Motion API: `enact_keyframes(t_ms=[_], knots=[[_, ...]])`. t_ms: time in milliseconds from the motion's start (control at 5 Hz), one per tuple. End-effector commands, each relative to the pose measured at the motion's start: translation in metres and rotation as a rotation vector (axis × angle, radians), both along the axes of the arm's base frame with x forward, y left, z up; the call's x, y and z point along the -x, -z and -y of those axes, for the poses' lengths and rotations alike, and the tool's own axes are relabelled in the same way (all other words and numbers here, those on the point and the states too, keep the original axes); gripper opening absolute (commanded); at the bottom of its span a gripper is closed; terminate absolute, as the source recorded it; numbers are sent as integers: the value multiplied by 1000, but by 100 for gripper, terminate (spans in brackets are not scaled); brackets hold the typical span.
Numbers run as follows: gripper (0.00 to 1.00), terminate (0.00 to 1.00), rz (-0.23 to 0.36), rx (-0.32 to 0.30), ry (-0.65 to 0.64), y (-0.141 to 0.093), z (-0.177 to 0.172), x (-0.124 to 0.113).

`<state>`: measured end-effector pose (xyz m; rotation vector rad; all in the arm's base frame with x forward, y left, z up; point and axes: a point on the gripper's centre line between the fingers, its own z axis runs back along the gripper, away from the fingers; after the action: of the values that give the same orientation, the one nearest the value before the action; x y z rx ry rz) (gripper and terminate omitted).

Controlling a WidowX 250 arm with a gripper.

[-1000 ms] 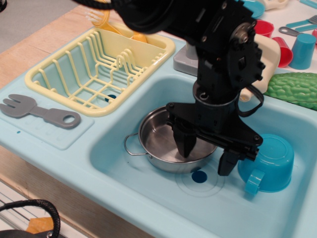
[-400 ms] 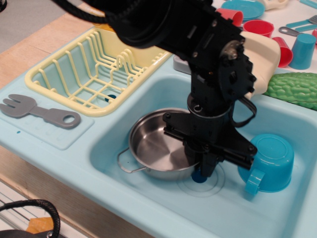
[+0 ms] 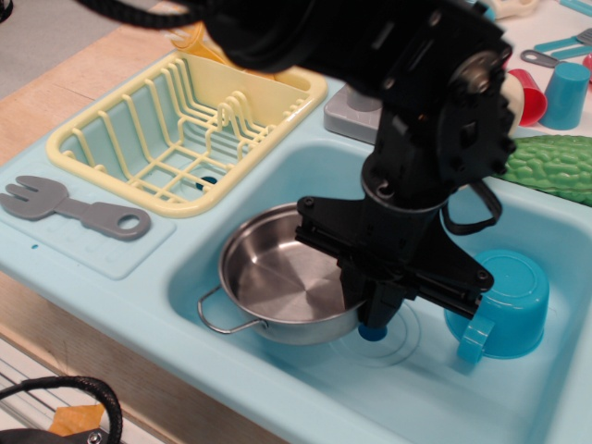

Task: Put pot or pan from sink into drying rack

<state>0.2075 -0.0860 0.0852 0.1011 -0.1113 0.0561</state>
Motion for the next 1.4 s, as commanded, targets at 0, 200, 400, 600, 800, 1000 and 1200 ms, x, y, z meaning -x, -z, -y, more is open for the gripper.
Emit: enact_keyframes(t_ms=[0,200,400,600,800,1000,1200], knots=[[0,0,44,-29,-4,-28,2,-3],[0,0,64,-81,1,-52,-10,-6],[0,0,103,-110,16,-71,-33,-12],[0,0,132,-116,39,-80,-58,-25],[0,0,140,-93,76,-82,-84,-46],[0,0,135,-63,86,-78,-110,-56],[0,0,136,-44,84,-73,-126,-51]])
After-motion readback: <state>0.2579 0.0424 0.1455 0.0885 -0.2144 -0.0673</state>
